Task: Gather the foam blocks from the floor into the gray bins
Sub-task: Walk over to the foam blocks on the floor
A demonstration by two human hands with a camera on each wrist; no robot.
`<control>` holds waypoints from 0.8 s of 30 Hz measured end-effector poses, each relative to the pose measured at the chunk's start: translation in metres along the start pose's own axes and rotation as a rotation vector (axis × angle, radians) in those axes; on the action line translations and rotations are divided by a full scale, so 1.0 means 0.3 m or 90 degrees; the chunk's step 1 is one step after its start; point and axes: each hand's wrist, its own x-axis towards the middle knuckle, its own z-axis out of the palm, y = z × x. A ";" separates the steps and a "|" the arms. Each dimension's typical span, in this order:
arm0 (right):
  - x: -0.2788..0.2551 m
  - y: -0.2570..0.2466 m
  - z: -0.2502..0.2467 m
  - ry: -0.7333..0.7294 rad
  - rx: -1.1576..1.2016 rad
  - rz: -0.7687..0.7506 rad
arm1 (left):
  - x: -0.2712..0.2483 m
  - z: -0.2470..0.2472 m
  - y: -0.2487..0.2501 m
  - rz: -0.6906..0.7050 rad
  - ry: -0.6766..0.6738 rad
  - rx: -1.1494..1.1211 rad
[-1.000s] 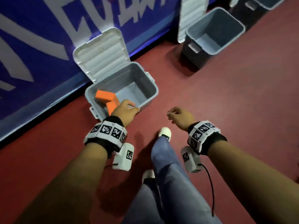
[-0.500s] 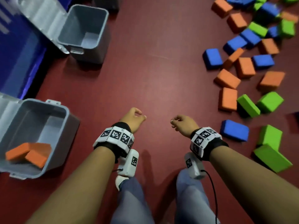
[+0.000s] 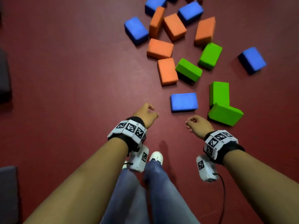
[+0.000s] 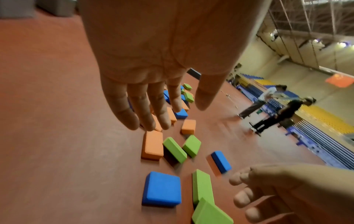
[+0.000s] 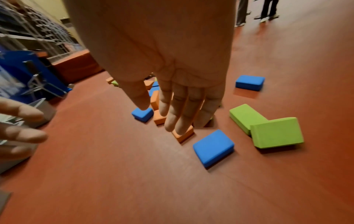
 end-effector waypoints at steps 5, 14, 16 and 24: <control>0.192 0.187 -0.143 0.024 0.031 0.064 | 0.253 0.189 0.169 0.006 -0.068 0.076; 0.610 0.315 -0.320 0.020 0.037 0.123 | 0.753 0.451 0.363 -0.006 -0.104 0.142; 0.711 0.344 -0.349 0.013 0.041 0.135 | 0.868 0.502 0.387 -0.011 -0.113 0.169; 1.069 0.540 -0.410 0.018 0.025 0.153 | 1.262 0.748 0.428 0.022 -0.144 0.324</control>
